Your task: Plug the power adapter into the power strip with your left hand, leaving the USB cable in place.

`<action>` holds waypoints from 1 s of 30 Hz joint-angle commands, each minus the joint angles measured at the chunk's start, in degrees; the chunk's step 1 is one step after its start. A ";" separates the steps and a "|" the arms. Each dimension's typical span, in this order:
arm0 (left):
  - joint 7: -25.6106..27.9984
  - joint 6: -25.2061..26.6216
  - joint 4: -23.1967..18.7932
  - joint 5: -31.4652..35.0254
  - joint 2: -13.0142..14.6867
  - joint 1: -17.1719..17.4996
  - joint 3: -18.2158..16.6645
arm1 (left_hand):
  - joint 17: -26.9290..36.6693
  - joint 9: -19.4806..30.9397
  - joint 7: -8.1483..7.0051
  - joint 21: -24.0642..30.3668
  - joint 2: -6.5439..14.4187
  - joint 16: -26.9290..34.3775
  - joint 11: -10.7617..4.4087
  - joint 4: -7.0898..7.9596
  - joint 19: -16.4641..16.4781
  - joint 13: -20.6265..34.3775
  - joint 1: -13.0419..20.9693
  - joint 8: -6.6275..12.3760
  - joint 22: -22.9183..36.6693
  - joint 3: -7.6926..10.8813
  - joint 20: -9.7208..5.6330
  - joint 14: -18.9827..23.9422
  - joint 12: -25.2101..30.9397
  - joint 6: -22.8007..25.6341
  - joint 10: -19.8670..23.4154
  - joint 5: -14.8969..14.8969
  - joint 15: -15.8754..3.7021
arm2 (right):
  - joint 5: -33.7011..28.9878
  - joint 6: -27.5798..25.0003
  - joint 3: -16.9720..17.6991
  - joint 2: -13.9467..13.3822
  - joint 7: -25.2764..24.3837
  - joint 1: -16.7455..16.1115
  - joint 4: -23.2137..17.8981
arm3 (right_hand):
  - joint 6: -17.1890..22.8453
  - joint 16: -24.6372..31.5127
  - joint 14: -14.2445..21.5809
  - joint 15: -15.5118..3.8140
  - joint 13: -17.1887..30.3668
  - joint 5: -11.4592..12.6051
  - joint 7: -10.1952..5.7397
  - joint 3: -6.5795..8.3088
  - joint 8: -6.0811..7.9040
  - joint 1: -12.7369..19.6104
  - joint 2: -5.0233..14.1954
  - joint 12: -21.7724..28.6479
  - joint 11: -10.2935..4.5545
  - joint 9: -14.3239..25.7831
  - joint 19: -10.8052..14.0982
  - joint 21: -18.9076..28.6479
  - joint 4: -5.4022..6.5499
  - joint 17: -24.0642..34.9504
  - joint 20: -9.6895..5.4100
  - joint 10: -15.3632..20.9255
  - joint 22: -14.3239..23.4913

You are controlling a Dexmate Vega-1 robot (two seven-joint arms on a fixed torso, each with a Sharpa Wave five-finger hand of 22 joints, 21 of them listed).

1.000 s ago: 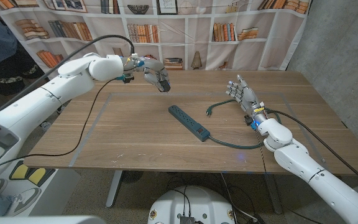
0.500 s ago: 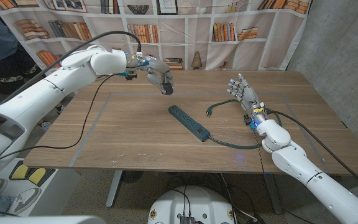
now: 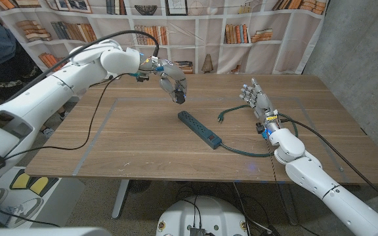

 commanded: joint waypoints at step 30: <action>10.19 -7.23 5.25 12.81 -3.91 0.74 2.32 | -0.01 2.61 4.49 -0.37 1.11 -0.10 -2.95 3.12 0.48 9.85 1.59 3.88 -0.01 6.56 -2.19 4.48 -0.29 5.48 3.79 0.22 -4.86 | -1.69 0.38 0.31 1.44 -3.65 -2.58 -1.90 | 0.47 -0.01 0.43 0.03 0.21 0.40 0.87 0.01 -0.01 -0.05 0.20 -0.04 -0.14 0.12 0.81 -0.34 0.01 0.25 -0.36 0.45 0.28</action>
